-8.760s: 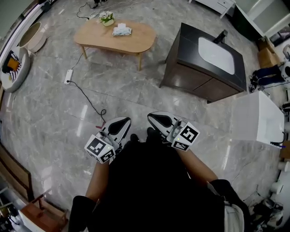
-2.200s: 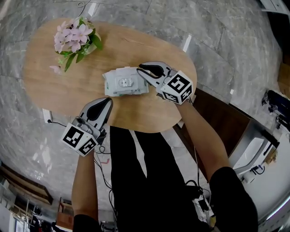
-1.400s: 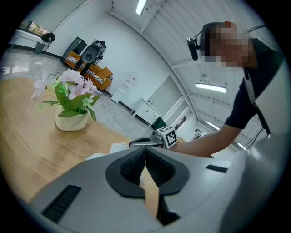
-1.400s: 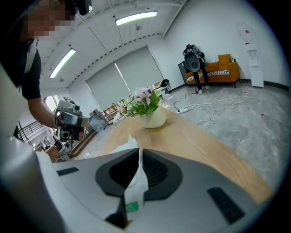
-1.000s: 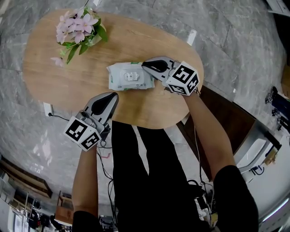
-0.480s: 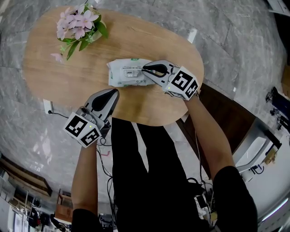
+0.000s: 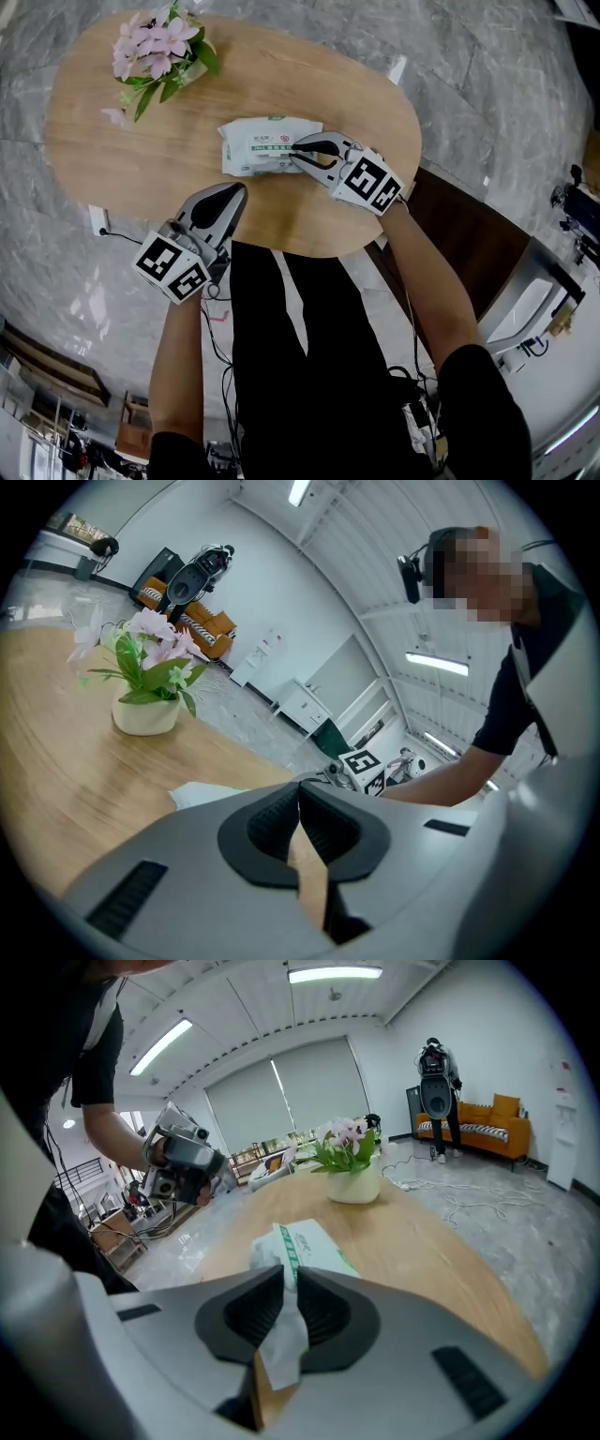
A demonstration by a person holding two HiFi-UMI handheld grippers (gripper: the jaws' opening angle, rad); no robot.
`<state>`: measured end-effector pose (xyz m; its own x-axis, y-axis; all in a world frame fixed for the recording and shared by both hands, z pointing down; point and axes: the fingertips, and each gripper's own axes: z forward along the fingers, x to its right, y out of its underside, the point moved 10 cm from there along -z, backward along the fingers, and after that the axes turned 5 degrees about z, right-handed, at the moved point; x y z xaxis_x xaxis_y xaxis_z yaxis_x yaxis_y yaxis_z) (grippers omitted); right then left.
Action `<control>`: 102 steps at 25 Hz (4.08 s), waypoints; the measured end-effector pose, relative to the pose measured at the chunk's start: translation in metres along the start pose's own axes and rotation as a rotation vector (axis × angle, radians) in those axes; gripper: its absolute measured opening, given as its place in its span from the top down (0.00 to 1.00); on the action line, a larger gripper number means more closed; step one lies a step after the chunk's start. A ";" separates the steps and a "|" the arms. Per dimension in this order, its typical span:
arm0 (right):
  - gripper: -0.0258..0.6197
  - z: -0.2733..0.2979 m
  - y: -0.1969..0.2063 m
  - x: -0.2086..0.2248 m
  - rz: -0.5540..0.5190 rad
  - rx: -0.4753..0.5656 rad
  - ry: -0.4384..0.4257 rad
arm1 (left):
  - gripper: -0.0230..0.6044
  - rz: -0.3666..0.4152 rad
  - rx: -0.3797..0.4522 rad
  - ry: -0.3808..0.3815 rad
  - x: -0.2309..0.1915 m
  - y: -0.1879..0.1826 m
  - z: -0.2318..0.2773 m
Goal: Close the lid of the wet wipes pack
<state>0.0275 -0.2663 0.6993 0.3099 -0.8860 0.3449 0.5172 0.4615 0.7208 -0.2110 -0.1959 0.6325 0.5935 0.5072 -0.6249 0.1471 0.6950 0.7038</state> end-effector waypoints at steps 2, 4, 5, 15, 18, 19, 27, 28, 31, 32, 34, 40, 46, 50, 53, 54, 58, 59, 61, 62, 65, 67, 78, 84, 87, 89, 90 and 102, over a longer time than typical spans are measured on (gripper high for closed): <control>0.88 0.002 0.002 -0.002 -0.001 -0.014 -0.006 | 0.94 0.003 -0.001 0.001 0.000 0.001 0.000; 0.88 0.005 0.004 -0.004 -0.002 -0.028 -0.011 | 0.94 0.002 -0.001 0.001 0.000 0.002 0.000; 0.88 0.006 0.005 -0.004 -0.001 -0.034 -0.013 | 0.94 -0.001 -0.001 0.001 0.000 0.002 0.000; 0.91 0.018 0.014 0.000 0.063 -0.086 0.005 | 0.94 -0.007 -0.011 0.008 -0.003 0.003 0.001; 0.92 0.022 0.013 -0.002 0.066 -0.097 0.033 | 0.94 -0.011 -0.008 0.010 -0.005 0.002 0.002; 0.92 0.023 0.012 -0.003 0.062 -0.096 0.041 | 0.94 -0.012 -0.008 0.009 -0.005 0.002 0.002; 0.93 0.031 -0.002 -0.011 0.036 -0.046 0.048 | 0.94 -0.019 -0.009 0.013 -0.005 0.003 0.003; 0.93 0.034 -0.003 -0.012 0.036 -0.050 0.043 | 0.94 -0.020 -0.009 0.013 -0.005 0.003 0.003; 0.94 0.038 -0.001 -0.011 0.059 -0.056 0.045 | 0.94 -0.022 -0.010 0.015 -0.006 0.004 0.003; 0.94 0.038 0.000 -0.011 0.069 -0.056 0.050 | 0.94 -0.022 -0.009 0.015 -0.006 0.004 0.003; 0.94 0.039 0.000 -0.011 0.075 -0.068 0.063 | 0.94 -0.023 -0.008 0.015 -0.007 0.004 0.003; 0.94 0.042 -0.004 -0.012 0.029 -0.133 0.087 | 0.94 -0.025 -0.008 0.014 -0.007 0.003 0.003; 0.94 0.046 -0.007 -0.015 0.033 -0.169 0.127 | 0.94 -0.025 -0.006 0.016 -0.008 0.002 0.003; 0.94 0.048 -0.009 -0.018 0.002 -0.193 0.154 | 0.94 -0.025 -0.004 0.017 -0.007 0.003 0.004; 0.94 0.047 -0.010 -0.017 0.010 -0.191 0.150 | 0.94 -0.025 -0.001 0.016 -0.005 0.003 0.004; 0.94 0.047 -0.009 -0.017 0.017 -0.185 0.146 | 0.94 -0.024 0.000 0.015 -0.005 0.002 0.003; 0.94 0.044 -0.009 -0.017 0.016 -0.163 0.150 | 0.94 -0.017 0.000 0.013 -0.004 0.001 0.001; 0.94 0.042 -0.009 -0.017 0.015 -0.155 0.156 | 0.94 -0.015 0.001 0.012 -0.002 0.000 0.000; 0.94 0.036 -0.011 -0.020 0.031 -0.127 0.166 | 0.94 -0.011 0.002 0.010 0.001 -0.003 -0.002; 0.94 0.032 -0.012 -0.021 0.046 -0.108 0.168 | 0.94 -0.007 0.003 0.009 0.002 -0.005 -0.004; 0.94 0.018 -0.020 -0.027 0.074 -0.067 0.170 | 0.94 0.008 0.011 0.003 0.010 -0.015 -0.008; 0.94 0.006 -0.029 -0.032 0.071 -0.053 0.174 | 0.94 0.028 0.024 0.003 0.017 -0.023 -0.010; 0.94 -0.098 -0.110 -0.082 0.041 0.096 0.195 | 0.94 0.116 0.074 -0.006 0.097 -0.092 -0.035; 0.94 -0.169 -0.165 -0.117 -0.004 0.209 0.207 | 0.94 0.168 0.112 -0.020 0.151 -0.132 -0.061; 0.94 -0.199 -0.192 -0.128 -0.039 0.266 0.218 | 0.94 0.203 0.139 -0.033 0.170 -0.154 -0.073; 0.94 -0.214 -0.210 -0.131 -0.067 0.313 0.223 | 0.94 0.233 0.165 -0.045 0.177 -0.171 -0.081; 0.94 -0.222 -0.217 -0.136 -0.074 0.335 0.224 | 0.94 0.244 0.174 -0.051 0.183 -0.178 -0.087; 0.94 -0.334 -0.249 -0.213 -0.069 0.562 0.223 | 0.94 0.329 0.243 -0.068 0.281 -0.207 -0.144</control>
<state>0.0994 -0.1775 0.2456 0.4821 -0.8540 0.1956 0.0605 0.2552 0.9650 -0.1889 -0.1238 0.2619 0.6898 0.6417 -0.3353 0.1184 0.3569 0.9266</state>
